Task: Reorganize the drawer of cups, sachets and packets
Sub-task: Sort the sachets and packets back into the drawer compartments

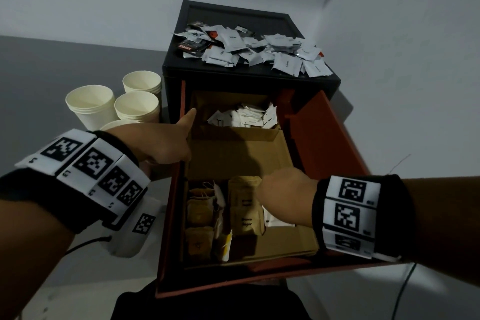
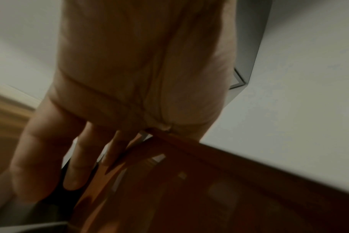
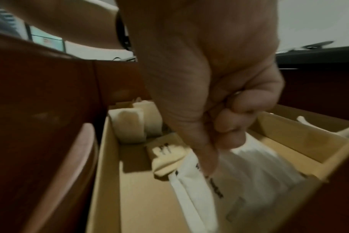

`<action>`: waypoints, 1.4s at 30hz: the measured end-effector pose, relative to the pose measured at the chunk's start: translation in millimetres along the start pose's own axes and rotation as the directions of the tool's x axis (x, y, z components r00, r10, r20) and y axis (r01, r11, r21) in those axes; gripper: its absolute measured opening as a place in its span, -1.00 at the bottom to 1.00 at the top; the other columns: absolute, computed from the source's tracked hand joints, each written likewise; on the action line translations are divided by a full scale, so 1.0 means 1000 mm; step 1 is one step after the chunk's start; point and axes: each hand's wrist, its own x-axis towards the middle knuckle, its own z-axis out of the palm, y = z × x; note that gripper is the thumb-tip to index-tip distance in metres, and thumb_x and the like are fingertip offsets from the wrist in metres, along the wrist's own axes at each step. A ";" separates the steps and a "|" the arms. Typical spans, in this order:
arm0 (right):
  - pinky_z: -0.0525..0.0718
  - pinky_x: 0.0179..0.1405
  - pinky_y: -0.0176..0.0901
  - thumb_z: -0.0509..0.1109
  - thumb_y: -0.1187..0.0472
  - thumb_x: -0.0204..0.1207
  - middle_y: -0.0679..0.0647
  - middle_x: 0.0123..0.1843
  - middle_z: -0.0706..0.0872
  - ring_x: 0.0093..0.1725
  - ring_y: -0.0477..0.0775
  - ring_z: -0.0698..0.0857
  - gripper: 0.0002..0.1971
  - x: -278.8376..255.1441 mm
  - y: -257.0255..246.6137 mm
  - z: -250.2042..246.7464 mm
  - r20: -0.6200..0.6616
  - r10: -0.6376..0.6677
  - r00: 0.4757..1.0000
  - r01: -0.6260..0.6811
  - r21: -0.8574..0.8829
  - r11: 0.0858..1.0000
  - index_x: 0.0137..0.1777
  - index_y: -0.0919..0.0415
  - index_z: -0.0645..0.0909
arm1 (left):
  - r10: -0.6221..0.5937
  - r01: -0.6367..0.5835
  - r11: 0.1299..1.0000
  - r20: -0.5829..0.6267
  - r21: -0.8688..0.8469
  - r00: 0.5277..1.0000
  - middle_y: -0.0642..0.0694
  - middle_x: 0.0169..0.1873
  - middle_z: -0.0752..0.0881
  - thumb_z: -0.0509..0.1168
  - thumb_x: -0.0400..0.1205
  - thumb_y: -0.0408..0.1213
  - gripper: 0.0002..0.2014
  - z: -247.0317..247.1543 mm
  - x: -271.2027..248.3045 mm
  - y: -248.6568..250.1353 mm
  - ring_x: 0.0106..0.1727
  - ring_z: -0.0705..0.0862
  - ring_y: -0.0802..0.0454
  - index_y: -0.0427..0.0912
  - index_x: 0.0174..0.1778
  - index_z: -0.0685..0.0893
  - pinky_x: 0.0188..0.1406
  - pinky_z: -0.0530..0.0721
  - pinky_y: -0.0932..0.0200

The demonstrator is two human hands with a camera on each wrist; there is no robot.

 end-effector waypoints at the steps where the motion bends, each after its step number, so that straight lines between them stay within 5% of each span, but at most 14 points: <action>1: 0.29 -0.50 -0.23 0.14 0.42 0.61 0.02 -0.39 0.29 -0.15 0.15 0.60 -0.78 0.003 -0.001 0.004 0.008 0.038 0.999 -0.039 0.013 0.999 -0.26 0.28 0.50 | 0.035 -0.035 0.999 -0.012 0.005 0.999 -0.25 -0.36 0.63 0.23 0.66 -0.37 -0.05 0.001 0.005 -0.003 -0.40 0.55 -0.03 0.01 0.57 -0.49 -0.36 0.54 0.15; 4: 0.37 -0.42 -0.24 0.16 0.38 0.62 0.14 -0.22 0.53 -0.03 0.10 0.64 -0.83 0.007 0.003 0.009 0.024 0.157 0.987 -0.158 0.077 0.984 -0.16 0.31 0.55 | 0.065 -0.065 0.998 -0.040 0.013 0.997 -0.18 -0.38 0.59 0.23 0.67 -0.34 -0.06 0.002 0.010 -0.007 -0.37 0.57 -0.03 0.03 0.58 -0.47 -0.28 0.57 0.14; 6: 0.61 -0.05 -0.15 0.17 0.37 0.63 0.20 0.18 0.64 0.20 0.19 0.63 -0.77 0.011 -0.001 0.016 0.068 0.241 0.968 -0.248 0.117 0.962 0.21 0.34 0.57 | 0.078 -0.078 0.997 -0.056 0.004 0.995 -0.19 -0.35 0.60 0.23 0.66 -0.33 -0.06 0.002 0.010 -0.006 -0.35 0.58 -0.04 0.02 0.59 -0.47 -0.25 0.57 0.13; 8: 0.60 0.19 0.09 0.14 0.39 0.64 0.25 0.36 0.56 0.32 0.29 0.57 -0.67 0.015 -0.008 0.020 0.119 0.324 0.939 -0.335 0.082 0.939 0.38 0.36 0.47 | 0.074 -0.074 0.997 -0.047 0.000 0.996 -0.20 -0.37 0.60 0.23 0.66 -0.33 -0.06 0.002 0.009 -0.007 -0.38 0.56 -0.02 0.01 0.58 -0.47 -0.31 0.54 0.16; 13: 0.41 0.38 0.24 0.01 0.32 0.72 0.67 0.49 0.18 0.41 0.52 0.44 -0.53 0.022 -0.016 0.021 0.144 0.499 0.855 -0.511 0.066 0.857 0.56 0.52 0.08 | 0.078 -0.079 0.997 -0.050 -0.016 0.996 -0.15 -0.36 0.54 0.22 0.65 -0.35 -0.06 0.002 0.011 -0.010 -0.30 0.58 -0.07 0.01 0.58 -0.48 -0.26 0.53 0.14; 17: 0.39 0.33 0.39 -0.04 0.49 0.68 0.69 0.54 -0.02 0.43 0.63 0.31 -0.43 0.021 -0.021 0.026 -0.004 0.397 0.918 -0.397 0.041 0.917 0.59 0.50 -0.24 | 0.093 -0.094 0.995 -0.040 -0.015 0.995 -0.14 -0.40 0.54 0.22 0.65 -0.35 -0.05 0.001 0.011 -0.009 -0.33 0.57 -0.06 -0.02 0.58 -0.49 -0.30 0.52 0.16; 20: 0.39 0.31 0.42 -0.04 0.50 0.67 0.66 0.55 -0.11 0.44 0.65 0.27 -0.38 0.017 -0.023 0.025 -0.046 0.366 0.930 -0.365 0.032 0.931 0.60 0.45 -0.31 | 0.094 -0.095 0.995 -0.045 -0.028 0.995 -0.18 -0.46 0.58 0.22 0.65 -0.37 -0.06 0.002 0.010 -0.010 -0.44 0.52 0.00 -0.02 0.58 -0.47 -0.46 0.47 0.23; 23: 0.37 0.33 0.42 -0.01 0.47 0.68 0.67 0.55 -0.09 0.44 0.65 0.28 -0.37 0.017 -0.022 0.024 -0.032 0.366 0.930 -0.365 0.038 0.930 0.61 0.43 -0.32 | 0.087 -0.089 0.996 -0.036 -0.033 0.996 -0.24 -0.36 0.63 0.21 0.65 -0.36 -0.06 0.002 0.009 -0.009 -0.39 0.54 -0.04 0.01 0.58 -0.48 -0.37 0.51 0.17; 29: 0.37 0.37 0.35 0.16 0.32 0.65 0.58 0.54 0.17 0.47 0.55 0.30 -0.33 0.018 -0.007 0.013 0.036 0.403 0.914 -0.405 0.091 0.910 0.62 0.43 -0.15 | 0.073 -0.074 0.997 -0.035 -0.036 0.997 -0.18 -0.33 0.61 0.22 0.65 -0.36 -0.06 0.001 0.006 -0.009 -0.37 0.57 -0.03 0.06 0.58 -0.47 -0.31 0.55 0.14; 34: 0.51 0.25 0.09 0.24 0.38 0.59 0.20 0.37 0.53 0.40 0.25 0.47 -0.69 0.011 0.007 0.002 -0.010 0.277 0.961 -0.273 0.131 0.953 0.33 0.28 0.51 | 0.025 -0.024 0.999 -0.016 0.045 1.000 -0.34 -0.06 0.66 0.25 0.65 -0.33 -0.05 -0.001 0.004 0.000 -0.35 0.57 -0.02 0.01 0.59 -0.45 -0.34 0.55 0.20; 39: 0.48 -0.06 -0.04 0.22 0.36 0.61 0.14 0.10 0.61 0.30 0.20 0.54 -0.86 0.007 0.006 0.003 -0.032 0.226 0.974 -0.223 0.075 0.972 0.05 0.26 0.60 | -0.036 0.037 0.976 -0.008 0.213 0.999 -0.31 0.53 0.34 0.25 0.66 -0.09 -0.10 -0.012 0.004 0.011 0.35 0.52 -0.16 -0.07 0.64 -0.33 0.28 0.49 0.08; 42: 0.55 0.13 0.04 0.19 0.33 0.63 0.18 0.25 0.55 0.34 0.23 0.50 -0.78 0.006 0.005 0.003 -0.025 0.238 0.971 -0.237 0.048 0.970 0.20 0.27 0.57 | -0.045 0.051 0.962 -0.030 0.267 0.999 -0.25 0.63 0.09 0.24 0.65 0.01 -0.14 -0.017 0.003 0.013 0.59 0.21 -0.18 -0.04 0.66 -0.23 0.49 0.29 0.04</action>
